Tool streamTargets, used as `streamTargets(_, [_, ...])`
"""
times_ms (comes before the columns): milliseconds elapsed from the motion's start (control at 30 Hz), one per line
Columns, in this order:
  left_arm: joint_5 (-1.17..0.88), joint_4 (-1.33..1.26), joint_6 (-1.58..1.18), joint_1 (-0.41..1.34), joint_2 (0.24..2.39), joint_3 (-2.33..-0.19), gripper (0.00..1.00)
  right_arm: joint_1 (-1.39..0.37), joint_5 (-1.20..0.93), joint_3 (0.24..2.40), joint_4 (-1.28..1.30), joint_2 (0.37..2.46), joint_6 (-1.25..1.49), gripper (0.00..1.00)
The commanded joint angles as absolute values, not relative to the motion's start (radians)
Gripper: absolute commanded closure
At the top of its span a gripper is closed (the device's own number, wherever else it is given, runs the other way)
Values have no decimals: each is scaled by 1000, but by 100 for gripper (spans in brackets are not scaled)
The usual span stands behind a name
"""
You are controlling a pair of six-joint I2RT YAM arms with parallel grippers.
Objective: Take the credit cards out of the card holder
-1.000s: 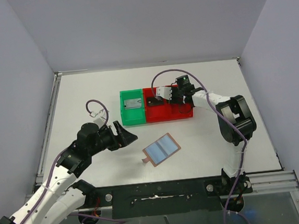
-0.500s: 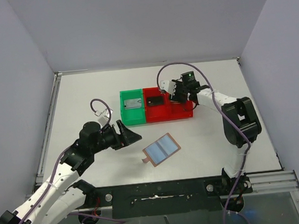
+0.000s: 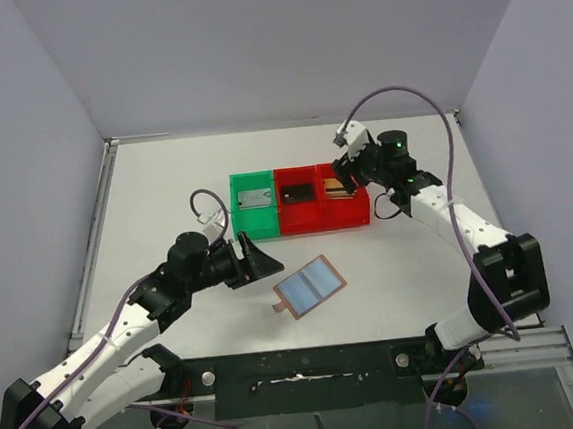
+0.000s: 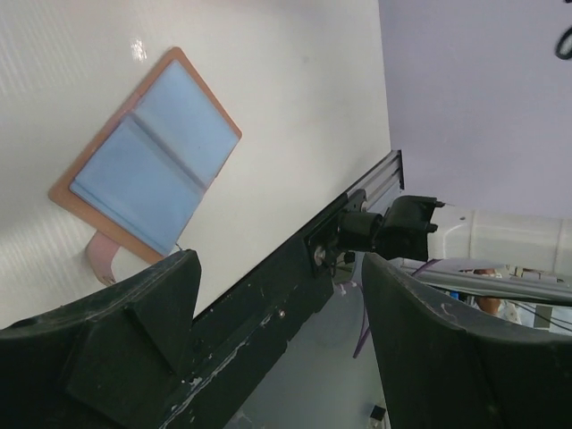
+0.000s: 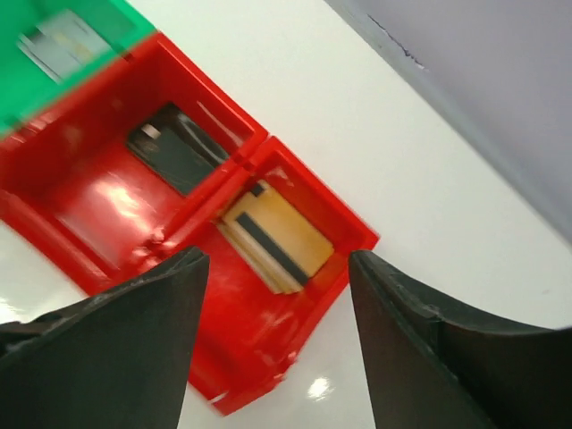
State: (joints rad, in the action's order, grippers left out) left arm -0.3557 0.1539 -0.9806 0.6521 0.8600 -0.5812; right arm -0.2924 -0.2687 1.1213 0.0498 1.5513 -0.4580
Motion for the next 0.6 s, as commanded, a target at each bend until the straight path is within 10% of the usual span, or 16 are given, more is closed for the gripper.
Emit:
streamTargets(0, [-246,95,-1039,733,905,-614,29,-252,-351,1049,23,1375,191,36])
streamTargets(567, [-74,24,-1234,847,1091,-564,31,-587,-160,621,146,1276,703,46])
